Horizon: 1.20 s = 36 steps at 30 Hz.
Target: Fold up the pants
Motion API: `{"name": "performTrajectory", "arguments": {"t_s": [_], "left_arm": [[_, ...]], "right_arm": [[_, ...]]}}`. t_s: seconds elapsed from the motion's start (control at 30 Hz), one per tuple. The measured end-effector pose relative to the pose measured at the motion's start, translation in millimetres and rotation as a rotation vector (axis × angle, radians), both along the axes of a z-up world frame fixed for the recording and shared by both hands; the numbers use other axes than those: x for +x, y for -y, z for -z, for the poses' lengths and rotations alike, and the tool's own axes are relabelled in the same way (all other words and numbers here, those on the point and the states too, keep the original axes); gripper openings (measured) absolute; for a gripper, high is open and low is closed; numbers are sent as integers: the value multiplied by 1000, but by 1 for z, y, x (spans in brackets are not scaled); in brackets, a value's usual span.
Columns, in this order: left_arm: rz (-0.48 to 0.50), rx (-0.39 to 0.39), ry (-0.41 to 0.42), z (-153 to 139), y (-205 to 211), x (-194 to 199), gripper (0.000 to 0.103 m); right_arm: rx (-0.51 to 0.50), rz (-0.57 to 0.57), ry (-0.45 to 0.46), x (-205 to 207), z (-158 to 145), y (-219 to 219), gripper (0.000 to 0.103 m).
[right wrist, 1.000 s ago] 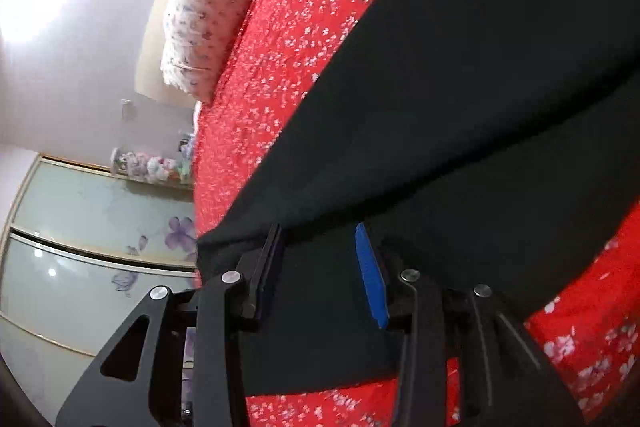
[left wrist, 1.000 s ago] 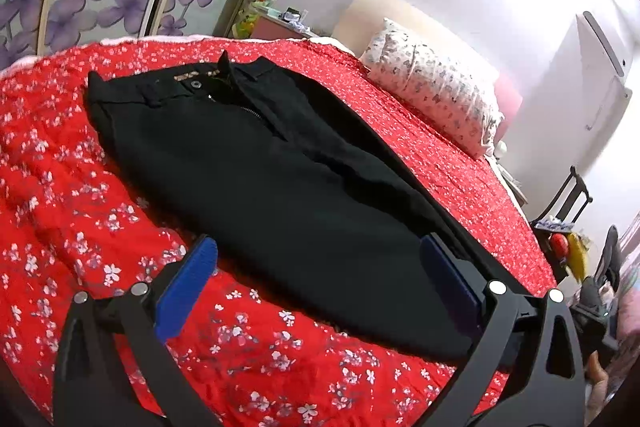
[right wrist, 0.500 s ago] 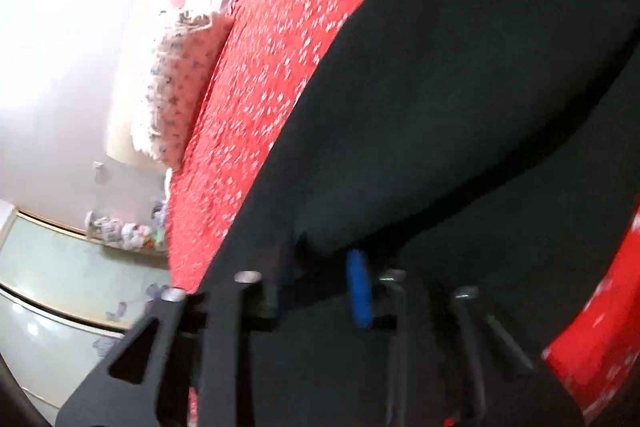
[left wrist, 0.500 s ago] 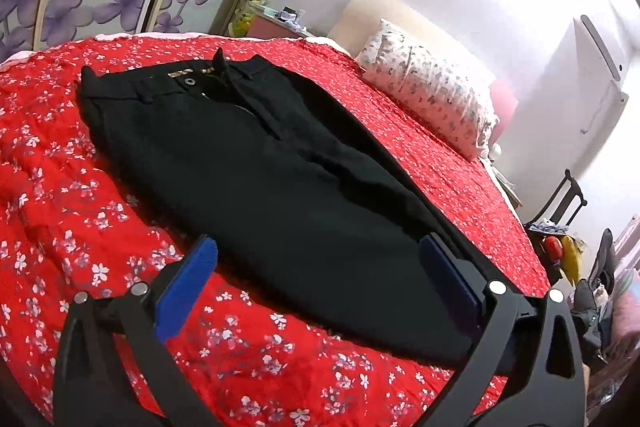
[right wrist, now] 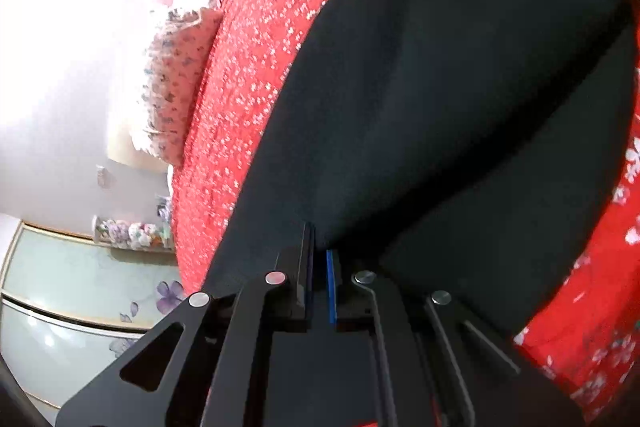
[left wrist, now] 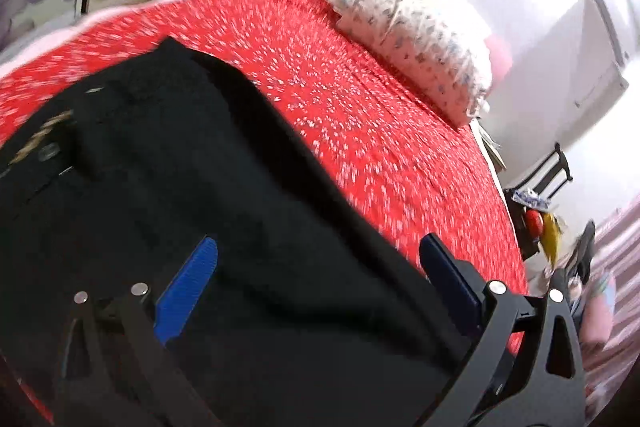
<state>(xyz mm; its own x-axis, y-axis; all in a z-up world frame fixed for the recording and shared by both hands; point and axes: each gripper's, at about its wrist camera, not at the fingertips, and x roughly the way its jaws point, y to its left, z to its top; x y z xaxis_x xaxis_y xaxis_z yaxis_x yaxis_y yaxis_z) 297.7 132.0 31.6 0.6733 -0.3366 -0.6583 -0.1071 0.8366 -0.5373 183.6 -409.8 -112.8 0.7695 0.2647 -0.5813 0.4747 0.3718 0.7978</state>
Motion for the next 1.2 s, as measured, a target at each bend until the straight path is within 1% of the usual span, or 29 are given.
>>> {"name": "performTrajectory", "arguments": {"t_s": [0.1, 0.17, 0.2, 0.27, 0.3, 0.33, 0.4, 0.47, 0.53, 0.57, 0.6, 0.63, 0.67, 0.7, 0.73, 0.8, 0.87, 0.9, 1.0, 1.1, 1.13, 1.17, 1.2], "left_arm": [[-53, 12, -63, 14, -4, 49, 101], [-122, 51, -109, 27, -5, 80, 101], [-168, 75, -146, 36, -7, 96, 101], [-228, 103, -190, 47, -11, 113, 101], [-257, 128, -210, 52, -13, 122, 100], [-292, 176, -233, 56, -12, 133, 100], [-340, 241, -260, 60, -11, 150, 99], [-368, 289, -286, 67, -12, 165, 92], [-370, 316, -328, 79, -14, 175, 69], [-379, 344, -349, 84, -16, 178, 66], [-383, 357, -342, 85, -16, 178, 62], [-393, 368, -327, 84, -16, 174, 54], [-387, 362, -313, 82, -17, 170, 47], [-364, 340, -289, 80, -17, 167, 27], [-334, 289, -249, 77, -18, 162, 10], [-361, 248, -210, 69, -21, 150, 9], [-388, 210, -152, 54, -27, 126, 8], [-388, 209, -137, 49, -29, 120, 8], [-376, 230, -41, 18, -34, 77, 8], [-375, 223, 36, -7, -43, 36, 7], [-374, 216, 66, -17, -48, 11, 7], [-374, 210, 81, -20, -49, -4, 7], [-374, 202, 102, -27, -53, -29, 7]], "right_arm": [[-50, -42, -12, 6, -3, -2, 5], [-67, -64, -17, 9, -4, -2, 5], [-77, -74, -19, 13, -5, -3, 5], [-93, -92, -25, 18, -6, -4, 5], [-102, -98, -25, 18, -6, -4, 5], [-110, -104, -27, 20, -8, -4, 5], [-119, -120, -26, 22, -9, -4, 5], [-106, -130, -24, 24, -8, -2, 5], [-108, -138, -23, 23, -8, -1, 5], [-116, -143, -22, 24, -9, -2, 5], [-127, -151, -27, 25, -10, -3, 5], [-131, -152, -26, 25, -11, -3, 5], [-131, -152, -26, 24, -10, -3, 5], [-130, -151, -25, 24, -11, -4, 5], [-132, -151, -24, 24, -11, -4, 5], [-139, -147, -16, 25, -13, -4, 5], [-151, -146, -1, 24, -18, -4, 5], [-155, -143, 8, 23, -20, -3, 5], [-161, -136, 42, 19, -29, -2, 5], [-157, -127, 72, 15, -37, 1, 5], [-149, -123, 83, 13, -39, 4, 5], [-137, -114, 97, 10, -41, 7, 5], [-125, -108, 110, 7, -44, 9, 5]]}}
